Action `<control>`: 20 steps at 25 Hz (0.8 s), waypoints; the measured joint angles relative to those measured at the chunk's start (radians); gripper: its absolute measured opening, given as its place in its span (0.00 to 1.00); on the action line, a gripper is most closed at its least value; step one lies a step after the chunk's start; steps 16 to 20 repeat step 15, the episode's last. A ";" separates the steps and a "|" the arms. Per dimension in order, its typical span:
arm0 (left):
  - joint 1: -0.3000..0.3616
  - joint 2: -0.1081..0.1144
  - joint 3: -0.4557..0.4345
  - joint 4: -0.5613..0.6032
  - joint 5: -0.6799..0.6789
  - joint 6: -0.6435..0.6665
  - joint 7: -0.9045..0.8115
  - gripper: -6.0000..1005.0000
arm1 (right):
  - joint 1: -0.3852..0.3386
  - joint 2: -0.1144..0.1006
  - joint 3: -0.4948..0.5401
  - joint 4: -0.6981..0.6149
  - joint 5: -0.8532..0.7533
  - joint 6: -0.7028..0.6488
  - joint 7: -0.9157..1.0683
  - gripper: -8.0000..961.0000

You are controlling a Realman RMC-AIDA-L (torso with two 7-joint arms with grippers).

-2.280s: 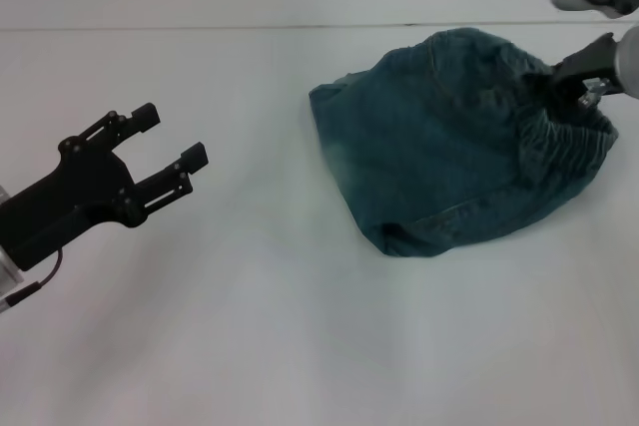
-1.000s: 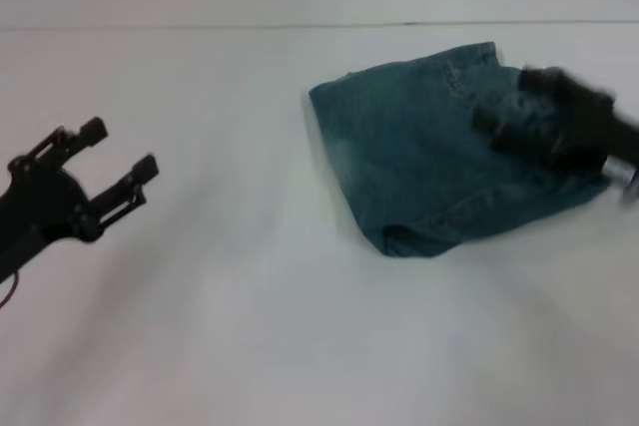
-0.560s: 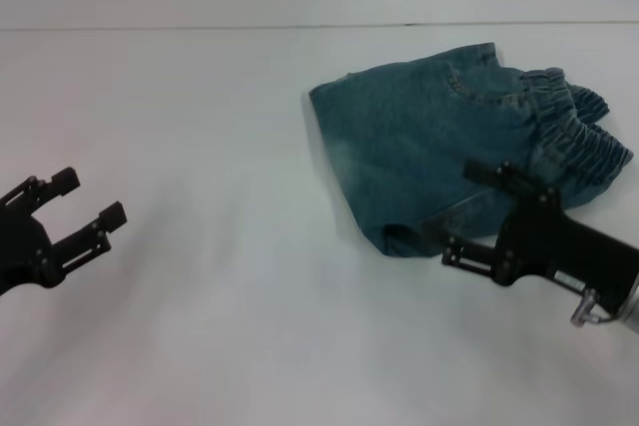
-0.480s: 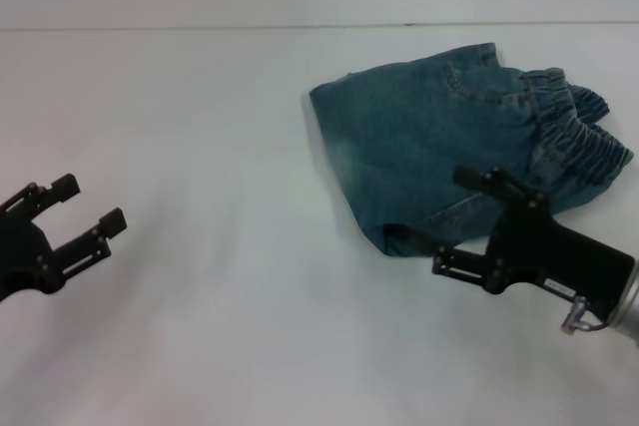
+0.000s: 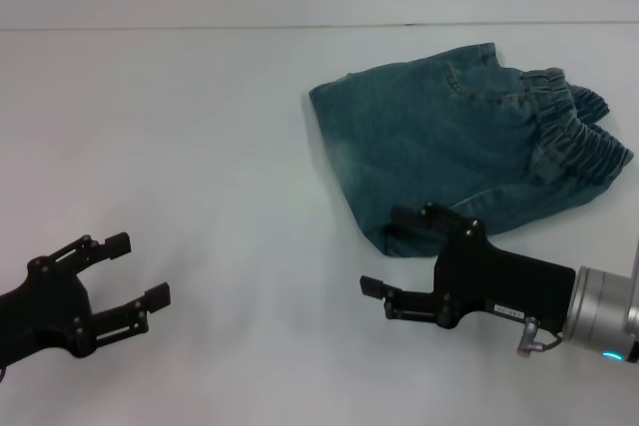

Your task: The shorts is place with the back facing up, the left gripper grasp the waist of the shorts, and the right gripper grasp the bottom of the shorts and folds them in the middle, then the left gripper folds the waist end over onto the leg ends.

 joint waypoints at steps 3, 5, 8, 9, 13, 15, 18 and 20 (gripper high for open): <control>0.003 0.003 -0.006 0.004 0.020 0.014 0.003 0.87 | 0.003 -0.001 -0.024 -0.003 -0.001 0.003 0.017 0.98; 0.006 0.003 -0.011 0.005 0.029 0.015 0.006 0.87 | 0.004 -0.003 -0.039 -0.009 -0.001 0.003 0.028 0.98; 0.014 0.001 -0.012 0.014 0.039 0.020 0.008 0.88 | 0.003 -0.004 -0.047 -0.012 -0.002 0.003 0.036 0.98; 0.014 0.001 -0.012 0.014 0.039 0.020 0.008 0.88 | 0.001 -0.004 -0.047 -0.012 -0.002 0.002 0.036 0.98; 0.020 0.000 -0.012 0.018 0.054 0.031 0.014 0.88 | -0.005 -0.004 -0.049 -0.015 -0.003 -0.002 0.036 0.98; 0.020 -0.001 -0.013 0.019 0.058 0.034 0.014 0.88 | -0.007 -0.004 -0.049 -0.015 -0.005 -0.003 0.036 0.98; 0.020 -0.001 -0.013 0.019 0.058 0.034 0.014 0.88 | -0.007 -0.004 -0.049 -0.015 -0.005 -0.003 0.036 0.98; 0.020 -0.001 -0.013 0.019 0.058 0.034 0.014 0.88 | -0.007 -0.004 -0.049 -0.015 -0.005 -0.003 0.036 0.98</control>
